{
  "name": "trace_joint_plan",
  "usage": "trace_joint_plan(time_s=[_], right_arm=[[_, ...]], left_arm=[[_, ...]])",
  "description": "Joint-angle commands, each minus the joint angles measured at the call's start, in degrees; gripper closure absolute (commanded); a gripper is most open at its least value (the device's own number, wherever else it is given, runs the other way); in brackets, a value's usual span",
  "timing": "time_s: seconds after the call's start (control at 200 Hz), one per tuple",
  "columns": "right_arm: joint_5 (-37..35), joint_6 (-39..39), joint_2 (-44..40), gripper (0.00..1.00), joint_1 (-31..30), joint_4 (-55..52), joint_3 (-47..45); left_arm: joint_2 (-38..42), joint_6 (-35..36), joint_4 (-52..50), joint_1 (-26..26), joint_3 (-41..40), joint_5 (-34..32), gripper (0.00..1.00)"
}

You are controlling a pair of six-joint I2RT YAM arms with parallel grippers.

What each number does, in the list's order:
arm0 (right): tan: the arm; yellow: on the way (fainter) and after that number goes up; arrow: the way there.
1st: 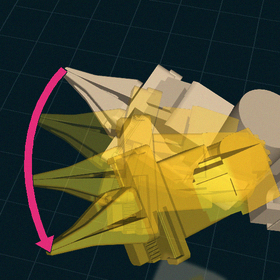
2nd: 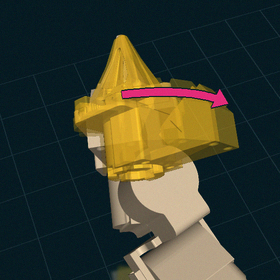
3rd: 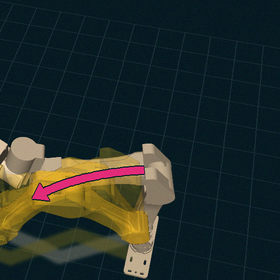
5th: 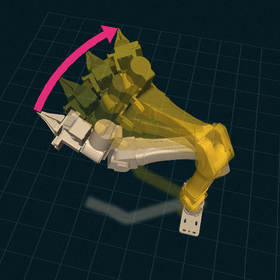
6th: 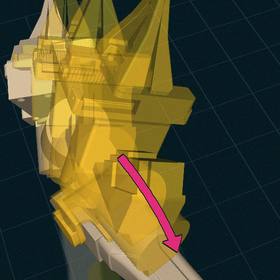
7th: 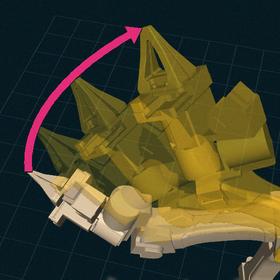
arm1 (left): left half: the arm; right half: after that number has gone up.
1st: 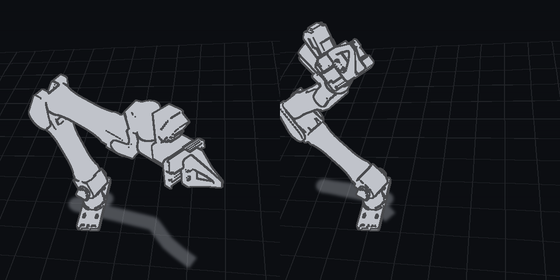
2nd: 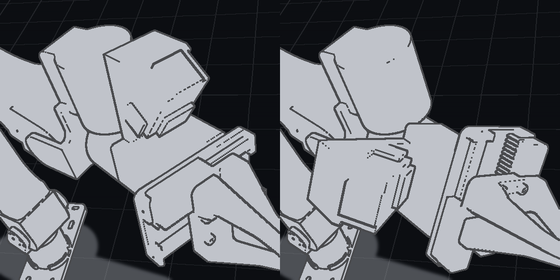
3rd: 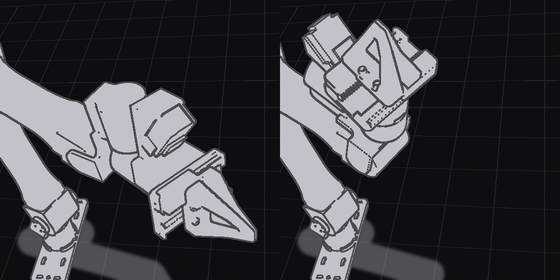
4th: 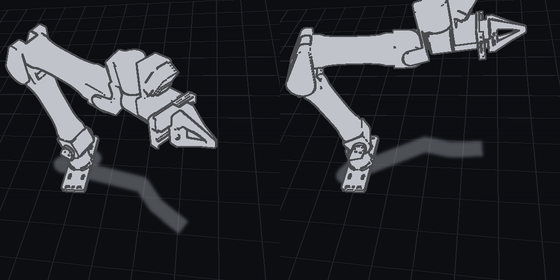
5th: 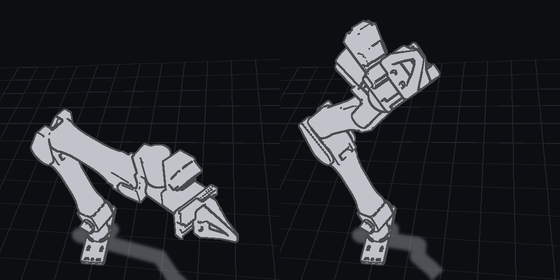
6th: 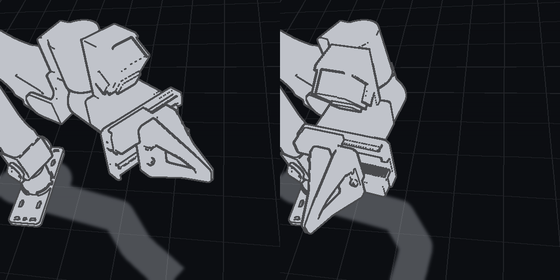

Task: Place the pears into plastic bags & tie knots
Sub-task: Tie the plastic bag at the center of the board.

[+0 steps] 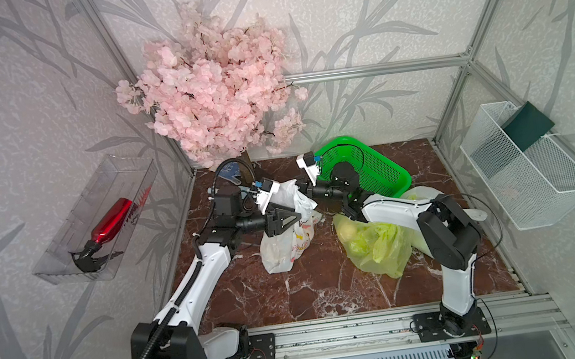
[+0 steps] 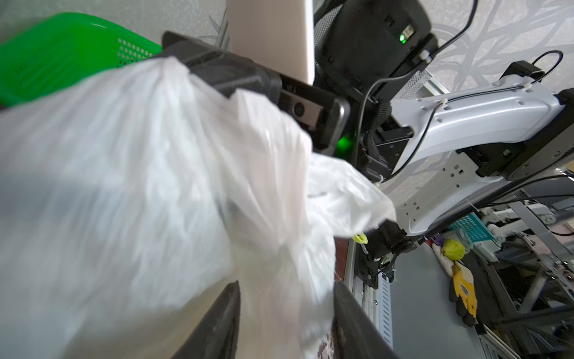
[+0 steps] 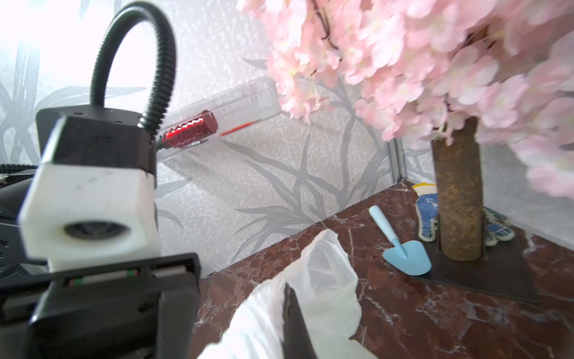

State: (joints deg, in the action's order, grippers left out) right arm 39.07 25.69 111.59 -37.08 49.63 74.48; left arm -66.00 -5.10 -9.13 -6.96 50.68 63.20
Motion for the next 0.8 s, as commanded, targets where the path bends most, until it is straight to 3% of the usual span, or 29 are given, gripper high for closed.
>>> trace_joint_plan(time_s=[0.0,0.1,0.18,0.295,0.475,0.68,0.795], right_arm=[[1.18,5.16,-0.18,1.0,0.73,11.35,0.02],[1.82,6.64,0.11,1.0,0.8,12.33,-0.27],[1.98,7.27,0.36,1.0,0.75,12.55,-0.51],[1.46,7.27,0.47,1.0,0.74,12.27,-0.8],[1.62,7.29,0.34,1.0,0.64,11.51,-0.62],[1.38,7.18,0.77,1.0,0.67,11.28,-1.06],[1.11,7.3,0.73,1.0,0.69,11.63,-1.78]], left_arm=[[9.44,-3.98,1.17,3.64,-2.32,-8.07,0.52],[15.07,-6.34,5.6,6.96,-4.98,-19.64,0.52],[10.54,-3.98,3.32,7.64,-2.65,-24.55,0.41],[0.24,3.08,-1.95,7.3,3.38,-19.08,0.29],[-3.46,4.8,7.56,6.13,1.67,-19.05,0.19],[-7.73,5.52,10.52,3.74,2.61,-11.7,0.22],[-9.75,5.88,11.23,2.9,2.53,-9.93,0.33]])
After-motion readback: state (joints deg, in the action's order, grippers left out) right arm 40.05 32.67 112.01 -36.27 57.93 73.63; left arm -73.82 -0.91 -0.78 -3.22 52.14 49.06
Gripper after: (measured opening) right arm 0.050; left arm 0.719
